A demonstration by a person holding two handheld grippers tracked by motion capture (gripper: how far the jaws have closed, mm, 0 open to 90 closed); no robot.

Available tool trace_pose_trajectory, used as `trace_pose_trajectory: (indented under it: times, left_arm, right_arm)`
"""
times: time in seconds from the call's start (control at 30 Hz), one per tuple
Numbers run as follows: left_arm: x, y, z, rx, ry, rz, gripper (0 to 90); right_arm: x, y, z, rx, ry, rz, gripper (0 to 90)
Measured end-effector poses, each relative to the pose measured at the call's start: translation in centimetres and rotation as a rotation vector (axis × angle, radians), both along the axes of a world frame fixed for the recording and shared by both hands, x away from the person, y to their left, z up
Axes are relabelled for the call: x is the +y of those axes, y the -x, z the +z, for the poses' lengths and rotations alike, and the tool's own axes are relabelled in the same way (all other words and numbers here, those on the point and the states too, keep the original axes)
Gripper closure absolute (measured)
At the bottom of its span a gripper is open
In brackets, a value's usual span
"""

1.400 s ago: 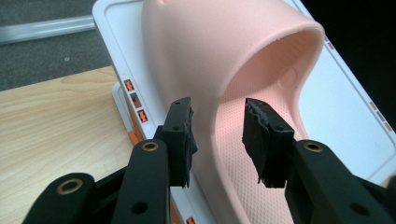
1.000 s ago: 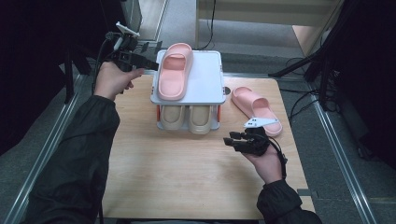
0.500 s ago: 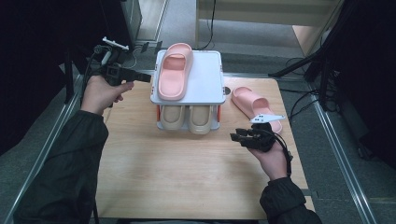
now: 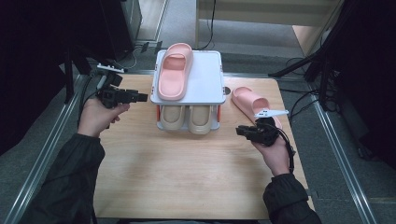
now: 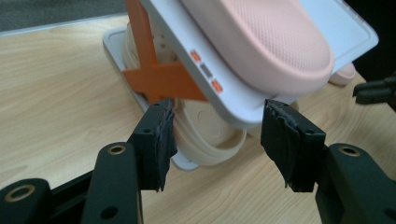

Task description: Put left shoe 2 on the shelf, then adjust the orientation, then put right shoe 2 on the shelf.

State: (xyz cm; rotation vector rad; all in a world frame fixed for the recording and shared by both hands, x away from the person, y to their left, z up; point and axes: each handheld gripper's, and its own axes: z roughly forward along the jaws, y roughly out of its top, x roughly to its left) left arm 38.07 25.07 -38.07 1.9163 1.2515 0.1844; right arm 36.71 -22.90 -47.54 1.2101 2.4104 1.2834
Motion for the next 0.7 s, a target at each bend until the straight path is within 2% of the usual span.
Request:
trace_pose_trajectory:
  times: [0.3,0.5,0.63,0.7]
  left_arm:
    - [-0.5,2.1,-2.4,-0.015,-0.004,-0.020,42.5]
    - [-0.8,3.1,-4.0,-0.002,-0.006,-0.042,41.5]
    - [-0.7,3.5,-5.1,0.016,-0.017,-0.041,41.4]
    - [-0.6,3.7,-5.5,0.013,-0.011,-0.035,41.5]
  right_arm:
    - [-1.0,-1.7,-0.1,-0.007,0.015,-0.044,88.0]
    - [-2.3,-2.8,-0.4,0.009,0.002,-0.074,90.0]
    - [-3.2,-3.8,-0.7,0.009,0.011,-0.108,90.0]
    - [-3.7,-4.1,-0.8,0.014,0.007,-0.128,90.0]
